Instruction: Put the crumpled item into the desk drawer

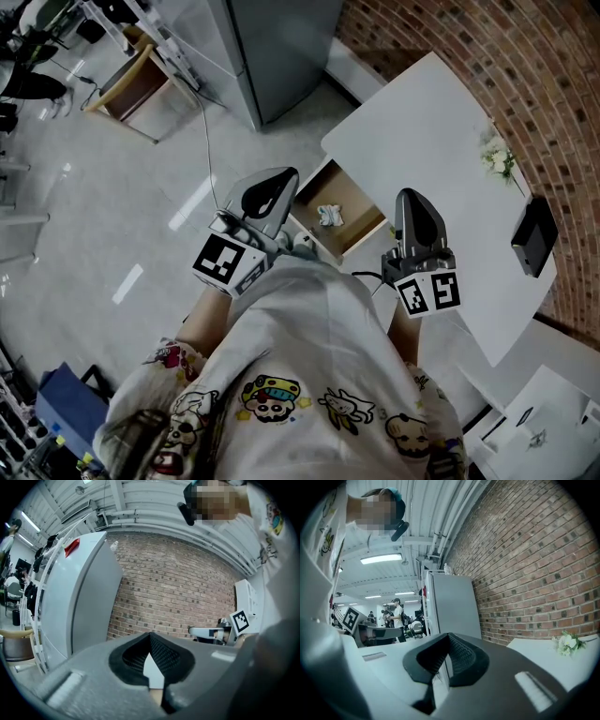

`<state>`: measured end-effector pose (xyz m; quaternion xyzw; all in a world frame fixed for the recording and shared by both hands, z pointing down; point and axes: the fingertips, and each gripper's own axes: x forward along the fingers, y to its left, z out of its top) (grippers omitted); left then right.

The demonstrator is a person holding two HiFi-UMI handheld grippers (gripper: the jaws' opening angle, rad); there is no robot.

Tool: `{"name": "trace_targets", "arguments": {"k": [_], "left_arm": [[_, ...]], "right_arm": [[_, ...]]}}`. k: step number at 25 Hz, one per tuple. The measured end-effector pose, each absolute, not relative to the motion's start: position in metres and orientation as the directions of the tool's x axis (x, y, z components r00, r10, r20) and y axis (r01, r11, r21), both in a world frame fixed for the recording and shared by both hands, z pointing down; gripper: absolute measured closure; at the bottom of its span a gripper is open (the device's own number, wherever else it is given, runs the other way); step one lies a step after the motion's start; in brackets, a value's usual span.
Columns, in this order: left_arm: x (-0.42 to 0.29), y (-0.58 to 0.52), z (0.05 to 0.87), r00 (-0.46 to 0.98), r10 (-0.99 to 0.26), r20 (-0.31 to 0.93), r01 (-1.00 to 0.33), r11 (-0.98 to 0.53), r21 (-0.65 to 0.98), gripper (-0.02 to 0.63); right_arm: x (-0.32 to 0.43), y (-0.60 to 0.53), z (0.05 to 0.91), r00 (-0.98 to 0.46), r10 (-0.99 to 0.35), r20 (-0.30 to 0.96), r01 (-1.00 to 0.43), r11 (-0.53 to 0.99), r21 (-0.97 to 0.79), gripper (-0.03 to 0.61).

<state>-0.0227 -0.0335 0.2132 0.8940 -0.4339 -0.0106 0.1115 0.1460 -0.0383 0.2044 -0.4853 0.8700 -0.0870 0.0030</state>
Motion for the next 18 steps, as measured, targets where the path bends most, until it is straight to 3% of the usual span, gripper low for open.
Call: {"name": "trace_targets", "arguments": {"k": [18], "left_arm": [[-0.0273, -0.0306, 0.2169, 0.641, -0.763, 0.082, -0.758, -0.613, 0.224, 0.615]], "right_arm": [[0.1417, -0.0334, 0.2072, -0.511, -0.853, 0.106, -0.856, 0.493, -0.157, 0.569]]}}
